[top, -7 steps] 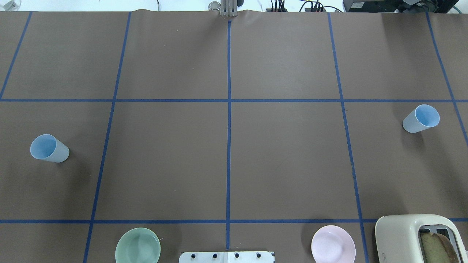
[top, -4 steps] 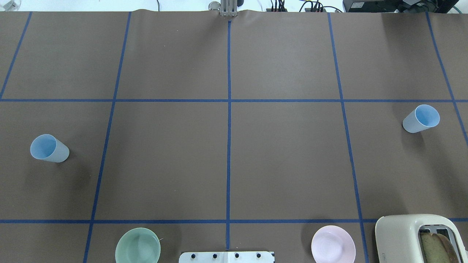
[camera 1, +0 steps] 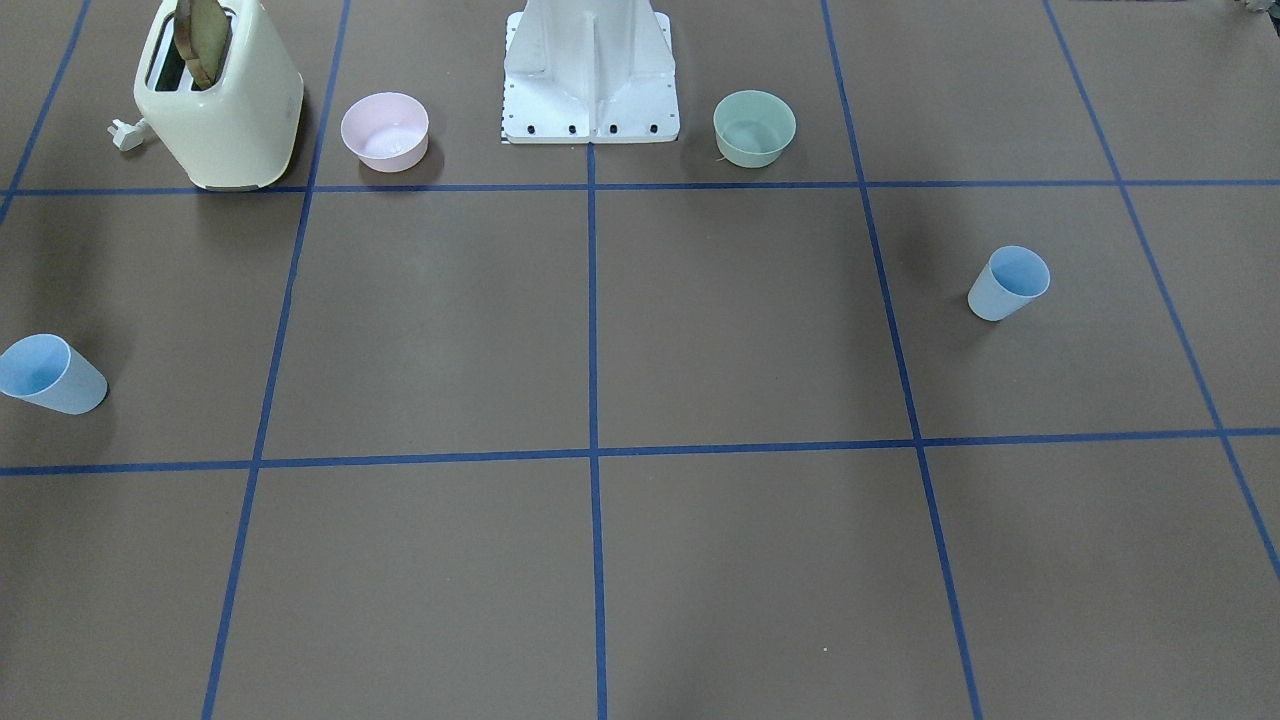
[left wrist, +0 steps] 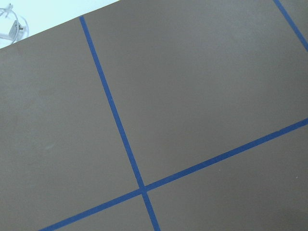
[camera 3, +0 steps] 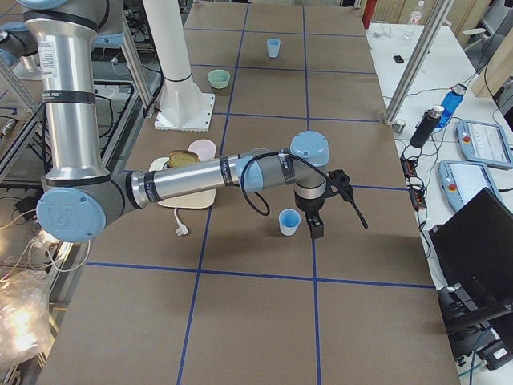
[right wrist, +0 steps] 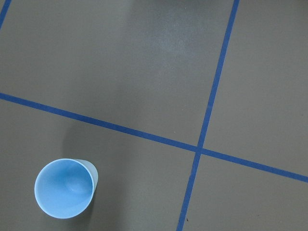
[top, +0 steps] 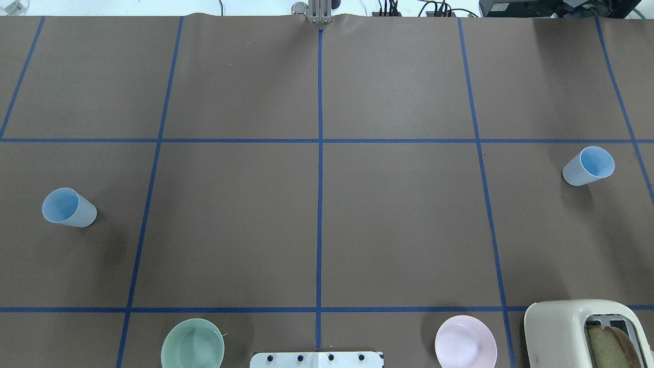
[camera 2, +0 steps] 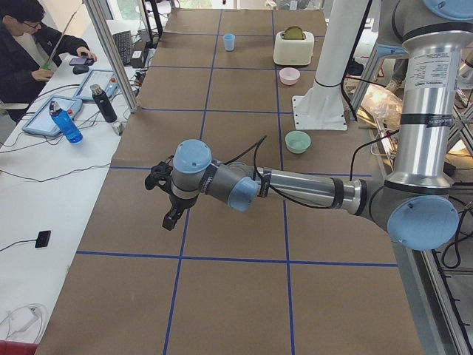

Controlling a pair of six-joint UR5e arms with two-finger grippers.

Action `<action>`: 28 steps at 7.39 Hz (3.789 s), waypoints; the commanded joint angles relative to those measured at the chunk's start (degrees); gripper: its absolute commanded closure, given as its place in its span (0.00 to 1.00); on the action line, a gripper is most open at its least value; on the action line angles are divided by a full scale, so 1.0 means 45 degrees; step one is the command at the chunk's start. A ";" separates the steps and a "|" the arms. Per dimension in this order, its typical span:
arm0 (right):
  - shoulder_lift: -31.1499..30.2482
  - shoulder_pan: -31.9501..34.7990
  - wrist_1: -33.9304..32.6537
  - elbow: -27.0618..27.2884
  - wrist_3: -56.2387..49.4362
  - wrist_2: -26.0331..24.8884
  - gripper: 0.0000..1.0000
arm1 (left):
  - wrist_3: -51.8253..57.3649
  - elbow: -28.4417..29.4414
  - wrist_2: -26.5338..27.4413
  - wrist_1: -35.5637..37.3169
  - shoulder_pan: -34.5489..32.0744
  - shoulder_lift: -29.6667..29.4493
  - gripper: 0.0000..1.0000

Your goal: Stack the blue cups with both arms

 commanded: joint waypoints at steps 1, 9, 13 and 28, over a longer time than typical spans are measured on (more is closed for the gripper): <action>0.0207 -0.0358 0.0513 0.0111 0.0944 0.0017 0.00 | -0.3235 -0.0568 -0.0014 -0.0564 0.1386 0.0050 0.01; 0.0011 -0.0576 0.1181 0.0013 0.1516 -0.0003 0.00 | -0.7550 -0.1626 0.2329 -0.3650 0.7018 0.2746 0.06; 0.0011 -0.0576 0.1162 -0.0006 0.1535 -0.0003 0.00 | -0.7632 -0.1607 0.2388 -0.3730 0.7508 0.2746 1.00; -0.0262 -0.0596 0.1162 0.0072 0.1574 0.0075 0.00 | -1.5052 0.2504 0.5428 0.4787 1.1898 -1.1349 1.00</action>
